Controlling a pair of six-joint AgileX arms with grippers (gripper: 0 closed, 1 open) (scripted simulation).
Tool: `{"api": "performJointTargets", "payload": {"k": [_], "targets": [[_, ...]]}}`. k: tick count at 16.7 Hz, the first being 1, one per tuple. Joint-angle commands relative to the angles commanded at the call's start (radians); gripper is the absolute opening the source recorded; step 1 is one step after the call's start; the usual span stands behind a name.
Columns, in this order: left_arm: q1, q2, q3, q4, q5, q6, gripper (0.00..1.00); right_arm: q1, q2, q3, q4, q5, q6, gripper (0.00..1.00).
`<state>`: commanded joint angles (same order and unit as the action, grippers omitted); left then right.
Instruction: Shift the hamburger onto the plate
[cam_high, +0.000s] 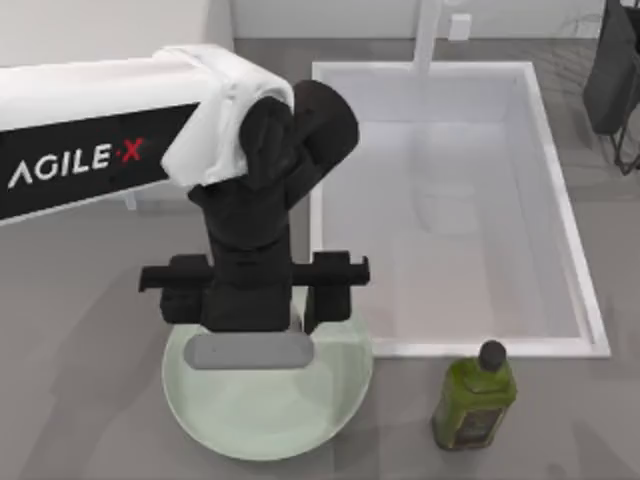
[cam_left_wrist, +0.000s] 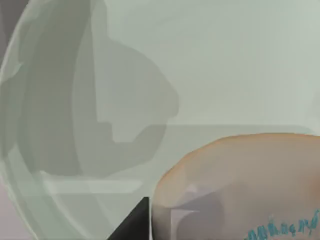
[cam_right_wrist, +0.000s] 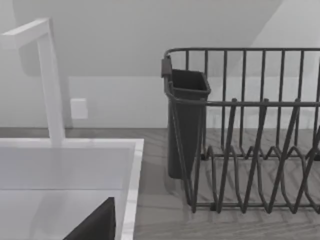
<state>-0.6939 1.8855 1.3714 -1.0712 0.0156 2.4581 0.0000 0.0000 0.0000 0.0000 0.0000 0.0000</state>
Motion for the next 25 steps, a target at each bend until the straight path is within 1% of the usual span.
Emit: {"api": "performJointTargets", "payload": {"k": [4, 9, 22, 23, 25], "targets": [[-0.003, 0.039, -0.071, 0.112, 0.0, 0.001, 0.0, 0.0, 0.0, 0.0, 0.0, 0.0, 0.0, 1.0], [-0.003, 0.046, -0.082, 0.127, 0.0, 0.002, 0.0, 0.0, 0.0, 0.0, 0.0, 0.0, 0.0, 1.0], [-0.003, 0.046, -0.082, 0.127, 0.0, 0.002, 0.98, 0.0, 0.0, 0.0, 0.0, 0.0, 0.0, 1.0], [-0.003, 0.046, -0.082, 0.127, 0.0, 0.002, 1.0, 0.0, 0.0, 0.0, 0.0, 0.0, 0.0, 1.0], [-0.003, 0.046, -0.082, 0.127, 0.0, 0.002, 1.0, 0.0, 0.0, 0.0, 0.0, 0.0, 0.0, 1.0]]}}
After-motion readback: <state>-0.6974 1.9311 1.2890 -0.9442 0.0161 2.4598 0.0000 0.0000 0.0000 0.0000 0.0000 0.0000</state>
